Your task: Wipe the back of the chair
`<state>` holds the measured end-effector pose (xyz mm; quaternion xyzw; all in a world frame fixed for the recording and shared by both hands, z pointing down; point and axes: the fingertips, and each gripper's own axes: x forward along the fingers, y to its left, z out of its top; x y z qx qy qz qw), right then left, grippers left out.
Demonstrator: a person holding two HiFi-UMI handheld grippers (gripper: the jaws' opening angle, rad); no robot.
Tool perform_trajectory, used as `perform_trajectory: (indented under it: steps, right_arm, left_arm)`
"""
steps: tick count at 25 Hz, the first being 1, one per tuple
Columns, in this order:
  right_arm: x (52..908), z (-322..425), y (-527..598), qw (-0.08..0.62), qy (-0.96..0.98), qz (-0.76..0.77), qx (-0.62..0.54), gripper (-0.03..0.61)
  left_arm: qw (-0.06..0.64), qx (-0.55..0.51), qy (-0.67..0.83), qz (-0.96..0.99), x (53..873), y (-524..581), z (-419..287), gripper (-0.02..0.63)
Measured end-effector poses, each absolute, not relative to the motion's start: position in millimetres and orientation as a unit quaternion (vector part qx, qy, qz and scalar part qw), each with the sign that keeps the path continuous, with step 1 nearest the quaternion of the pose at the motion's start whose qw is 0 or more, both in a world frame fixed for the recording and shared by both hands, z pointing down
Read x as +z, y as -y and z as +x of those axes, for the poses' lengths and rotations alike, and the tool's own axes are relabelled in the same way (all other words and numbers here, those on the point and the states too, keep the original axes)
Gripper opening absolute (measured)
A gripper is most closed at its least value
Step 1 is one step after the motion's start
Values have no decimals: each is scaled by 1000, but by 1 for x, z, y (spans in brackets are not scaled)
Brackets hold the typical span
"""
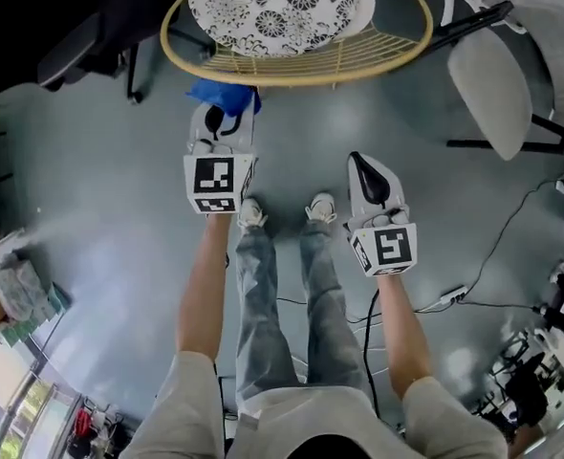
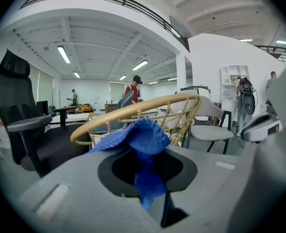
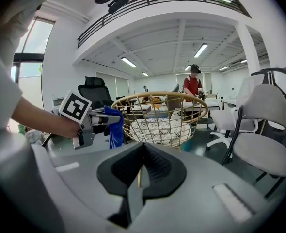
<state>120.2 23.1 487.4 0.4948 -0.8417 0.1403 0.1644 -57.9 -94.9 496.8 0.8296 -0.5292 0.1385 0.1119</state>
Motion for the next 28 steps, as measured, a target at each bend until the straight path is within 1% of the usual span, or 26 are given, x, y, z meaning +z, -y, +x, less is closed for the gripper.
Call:
perform_trajectory:
  steps: [10, 16, 18, 21, 28]
  right_arm:
    - [484, 153, -31, 168, 835, 505, 138, 0]
    - [484, 154, -30, 167, 836, 504, 141, 0]
    - [483, 152, -28, 168, 837, 501, 139, 0]
    - [486, 145, -26, 169, 839, 498, 141, 0]
    - [493, 108, -20, 170, 847, 482, 148, 0]
  left_arm:
    - [108, 121, 498, 852, 488, 91, 21, 78]
    - [113, 119, 496, 853, 488, 91, 28, 78]
    - [116, 122, 499, 850, 491, 89, 22, 78]
    - [139, 123, 511, 839, 503, 82, 2, 78]
    - [164, 152, 548, 806, 540, 74, -76, 78]
